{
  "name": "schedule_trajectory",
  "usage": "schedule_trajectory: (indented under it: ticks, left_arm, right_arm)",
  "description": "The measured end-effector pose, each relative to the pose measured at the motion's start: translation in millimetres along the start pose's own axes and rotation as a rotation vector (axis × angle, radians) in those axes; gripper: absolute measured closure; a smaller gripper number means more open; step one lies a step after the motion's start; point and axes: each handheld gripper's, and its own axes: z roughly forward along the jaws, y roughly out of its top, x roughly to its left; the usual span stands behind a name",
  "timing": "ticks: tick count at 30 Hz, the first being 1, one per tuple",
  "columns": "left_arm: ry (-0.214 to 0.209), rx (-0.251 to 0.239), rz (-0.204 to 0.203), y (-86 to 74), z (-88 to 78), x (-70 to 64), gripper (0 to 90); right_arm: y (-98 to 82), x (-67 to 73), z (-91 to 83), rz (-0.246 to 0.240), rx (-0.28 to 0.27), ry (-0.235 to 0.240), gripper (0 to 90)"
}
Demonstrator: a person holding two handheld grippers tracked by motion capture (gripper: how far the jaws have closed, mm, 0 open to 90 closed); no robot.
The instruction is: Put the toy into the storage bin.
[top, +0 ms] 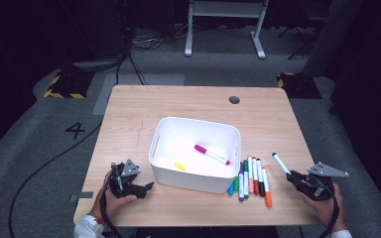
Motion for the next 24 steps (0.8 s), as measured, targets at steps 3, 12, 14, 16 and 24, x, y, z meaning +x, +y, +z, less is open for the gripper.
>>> schedule_trajectory:
  ticks: [3, 12, 14, 16, 24]
  left_arm:
    - [0.000, 0.000, 0.000, 0.0, 0.0, 0.0, 15.4]
    - [0.000, 0.000, 0.000, 0.0, 0.0, 0.0, 15.4]
    - [0.000, 0.000, 0.000, 0.0, 0.0, 0.0, 15.4]
    - [0.000, 0.000, 0.000, 0.0, 0.0, 0.0, 15.4]
    - [0.001, 0.000, 0.000, 0.0, 0.0, 0.0, 15.4]
  right_arm:
    - [7.7, 1.1, -5.7, -0.002, -0.032, 0.017, 74.8]
    - [37.3, 10.7, -17.4, -0.063, -0.099, 0.076, 74.8]
    - [46.5, 13.2, -20.1, -0.073, -0.118, 0.096, 74.8]
    - [56.6, 16.7, -22.6, -0.090, -0.132, 0.109, 74.8]
    - [91.9, 35.5, -27.7, -0.151, -0.185, 0.166, 74.8]
